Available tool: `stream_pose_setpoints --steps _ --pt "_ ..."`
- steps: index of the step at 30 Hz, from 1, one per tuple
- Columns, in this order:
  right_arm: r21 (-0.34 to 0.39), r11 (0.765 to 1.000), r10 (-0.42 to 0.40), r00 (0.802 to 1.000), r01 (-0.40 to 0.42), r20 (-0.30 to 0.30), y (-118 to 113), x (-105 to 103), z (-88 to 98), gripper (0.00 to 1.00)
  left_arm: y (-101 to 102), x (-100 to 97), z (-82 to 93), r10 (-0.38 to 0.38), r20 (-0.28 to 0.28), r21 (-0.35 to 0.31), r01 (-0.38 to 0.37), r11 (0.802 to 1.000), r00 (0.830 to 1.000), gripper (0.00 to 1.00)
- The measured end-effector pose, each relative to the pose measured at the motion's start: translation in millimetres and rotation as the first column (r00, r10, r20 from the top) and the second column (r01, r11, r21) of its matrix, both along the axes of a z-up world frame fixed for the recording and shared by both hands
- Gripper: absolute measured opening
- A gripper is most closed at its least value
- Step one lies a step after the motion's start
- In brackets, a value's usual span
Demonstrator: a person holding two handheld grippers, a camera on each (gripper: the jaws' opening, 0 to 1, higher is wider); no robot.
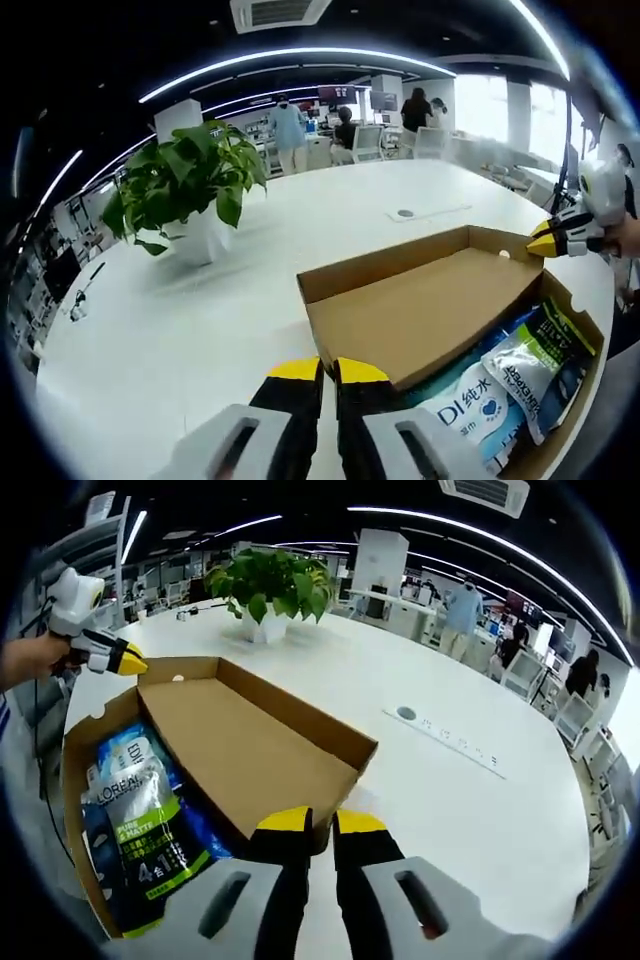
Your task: Operate the shoe box by opening the lid, removing the specified soft item, and placing it in the target area until the item is outside and the box remains undamaged.
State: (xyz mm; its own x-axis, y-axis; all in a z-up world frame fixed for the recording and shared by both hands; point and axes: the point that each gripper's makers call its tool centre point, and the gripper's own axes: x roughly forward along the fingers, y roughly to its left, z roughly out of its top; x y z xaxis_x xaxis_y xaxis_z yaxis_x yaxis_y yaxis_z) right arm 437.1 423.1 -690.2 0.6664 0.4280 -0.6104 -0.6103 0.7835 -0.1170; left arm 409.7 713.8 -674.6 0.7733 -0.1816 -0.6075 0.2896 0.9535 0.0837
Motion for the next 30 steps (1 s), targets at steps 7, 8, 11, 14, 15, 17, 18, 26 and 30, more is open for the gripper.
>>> stream_pose_setpoints --steps 7,8,11,14,15,17,18,26,30 --pt "0.006 1.000 -0.017 1.000 0.018 -0.016 -1.1 1.4 -3.3 0.06 -0.1 2.6 -3.0 0.010 -0.018 -0.007 -0.010 1.000 1.000 0.03" --pt "0.006 1.000 -0.019 1.000 0.020 -0.016 -1.1 1.5 -3.5 0.06 -0.2 2.8 -3.3 0.010 -0.020 -0.006 -0.011 1.000 1.000 0.03" --pt "0.009 1.000 -0.024 0.999 0.024 -0.021 -0.9 1.9 -3.6 0.06 -0.1 3.3 -3.9 0.011 -0.028 -0.006 -0.012 1.000 1.000 0.03" --pt "0.015 0.999 -0.033 0.999 0.034 -0.025 -1.6 2.9 -3.4 0.06 -0.1 3.2 -4.2 0.010 -0.035 -0.006 -0.010 1.000 0.999 0.04" --pt "0.016 0.999 -0.036 0.999 0.037 -0.027 -1.9 2.7 -3.2 0.07 -0.1 3.3 -4.3 0.009 -0.037 -0.003 -0.009 1.000 0.999 0.04" --pt "0.022 0.999 -0.039 0.999 0.040 -0.030 -1.9 2.3 -2.5 0.08 -0.1 3.3 -4.2 0.009 -0.039 -0.002 -0.009 1.000 0.999 0.04" --pt "0.025 0.999 -0.032 0.999 0.033 -0.037 -0.9 0.7 -2.9 0.10 0.0 2.9 -4.1 0.010 -0.042 -0.002 -0.010 1.000 0.999 0.04" --pt "0.035 0.999 -0.005 0.999 0.006 -0.042 0.1 -12.0 2.1 0.25 -0.8 0.4 -3.4 0.013 -0.069 -0.003 -0.014 1.000 0.998 0.04" --pt "0.039 0.999 0.013 0.999 -0.011 -0.048 0.8 -21.2 5.2 0.28 -0.4 -2.4 -2.0 0.007 -0.080 0.003 -0.007 1.000 0.997 0.05"
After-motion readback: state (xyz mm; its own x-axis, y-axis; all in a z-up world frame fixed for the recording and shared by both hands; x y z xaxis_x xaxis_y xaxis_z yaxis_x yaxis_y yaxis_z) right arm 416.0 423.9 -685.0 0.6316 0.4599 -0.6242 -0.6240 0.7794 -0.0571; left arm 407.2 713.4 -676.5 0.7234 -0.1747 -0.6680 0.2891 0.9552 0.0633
